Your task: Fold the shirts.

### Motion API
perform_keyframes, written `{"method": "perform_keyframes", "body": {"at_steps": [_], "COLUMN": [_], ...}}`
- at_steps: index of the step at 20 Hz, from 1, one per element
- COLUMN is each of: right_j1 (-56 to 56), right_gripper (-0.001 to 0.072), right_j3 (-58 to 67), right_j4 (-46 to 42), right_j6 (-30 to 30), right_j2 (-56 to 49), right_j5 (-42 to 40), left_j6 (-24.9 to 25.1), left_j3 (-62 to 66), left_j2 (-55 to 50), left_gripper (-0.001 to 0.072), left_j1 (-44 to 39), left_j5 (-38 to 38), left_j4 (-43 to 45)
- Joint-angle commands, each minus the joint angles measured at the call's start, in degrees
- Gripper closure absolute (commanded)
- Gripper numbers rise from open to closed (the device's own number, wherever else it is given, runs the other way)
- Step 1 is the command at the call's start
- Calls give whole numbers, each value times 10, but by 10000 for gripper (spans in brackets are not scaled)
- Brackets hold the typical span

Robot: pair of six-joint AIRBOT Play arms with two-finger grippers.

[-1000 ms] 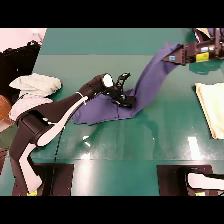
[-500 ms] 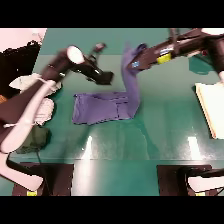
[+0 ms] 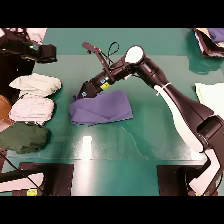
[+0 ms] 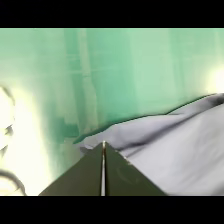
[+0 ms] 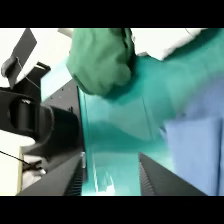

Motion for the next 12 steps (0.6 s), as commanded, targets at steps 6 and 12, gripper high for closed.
{"method": "perform_keyframes", "body": {"at_steps": [6,12], "right_j1": [-183,-299], "right_gripper": [339,108], "right_j3": [-254,-447], "right_j4": [-170,-120], "right_j6": [63,62], "right_j2": [117,154], "right_j5": [17,-54], "left_j6": [21,21], "left_j3": [0,-2], "left_j2": [14,11], "left_gripper": [679,679], "left_j1": [21,20], "left_j5": [-31,-15], "left_j4": [2,-43]}}
